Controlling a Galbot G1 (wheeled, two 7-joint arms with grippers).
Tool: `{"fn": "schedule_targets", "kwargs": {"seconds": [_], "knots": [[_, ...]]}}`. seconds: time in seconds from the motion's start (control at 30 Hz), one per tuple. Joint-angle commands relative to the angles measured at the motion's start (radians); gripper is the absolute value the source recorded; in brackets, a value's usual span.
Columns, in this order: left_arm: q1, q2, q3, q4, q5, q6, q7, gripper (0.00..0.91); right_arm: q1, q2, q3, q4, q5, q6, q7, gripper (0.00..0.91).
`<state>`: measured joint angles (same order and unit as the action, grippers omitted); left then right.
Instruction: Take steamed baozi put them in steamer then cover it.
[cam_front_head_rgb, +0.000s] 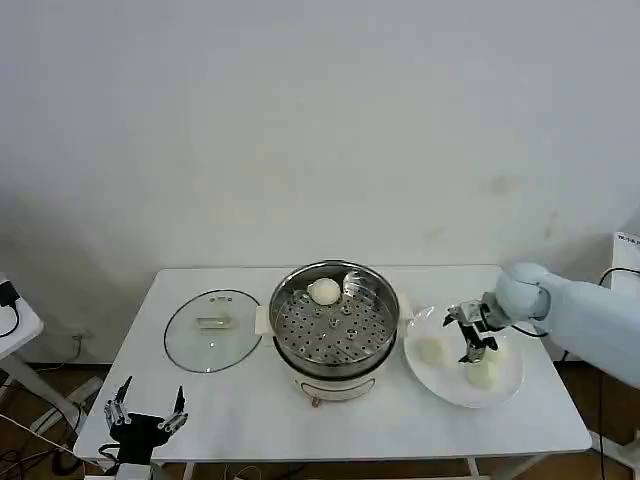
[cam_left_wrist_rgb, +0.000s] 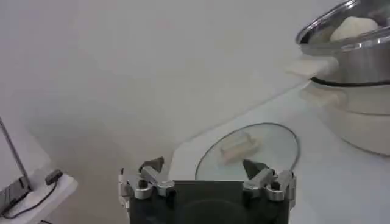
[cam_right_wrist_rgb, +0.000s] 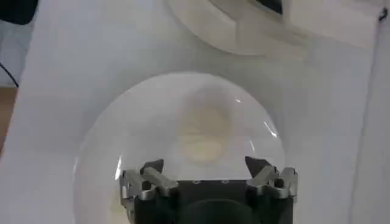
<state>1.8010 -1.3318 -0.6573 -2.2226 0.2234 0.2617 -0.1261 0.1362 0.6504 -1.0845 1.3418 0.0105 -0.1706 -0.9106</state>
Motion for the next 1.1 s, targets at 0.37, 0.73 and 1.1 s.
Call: {"fn": "schedule_targets", "kwargs": {"seconds": [0.37, 0.73, 1.1], "knots": [[-0.004, -0.003, -0.003, 0.009, 0.000, 0.000, 0.000, 0.907, -0.081, 0.096, 0.043, -0.101, -0.032, -0.007, 0.000, 0.897], [0.001, -0.007, -0.004, 0.005, 0.001, -0.001, -0.001, 0.907, -0.095, 0.108, 0.058, -0.122, -0.048, -0.011, 0.007, 0.675], [0.004, -0.010, -0.003, -0.002, 0.001, -0.001, -0.002, 0.907, -0.063, 0.079, 0.059, -0.087, -0.037, -0.020, 0.008, 0.655]]}}
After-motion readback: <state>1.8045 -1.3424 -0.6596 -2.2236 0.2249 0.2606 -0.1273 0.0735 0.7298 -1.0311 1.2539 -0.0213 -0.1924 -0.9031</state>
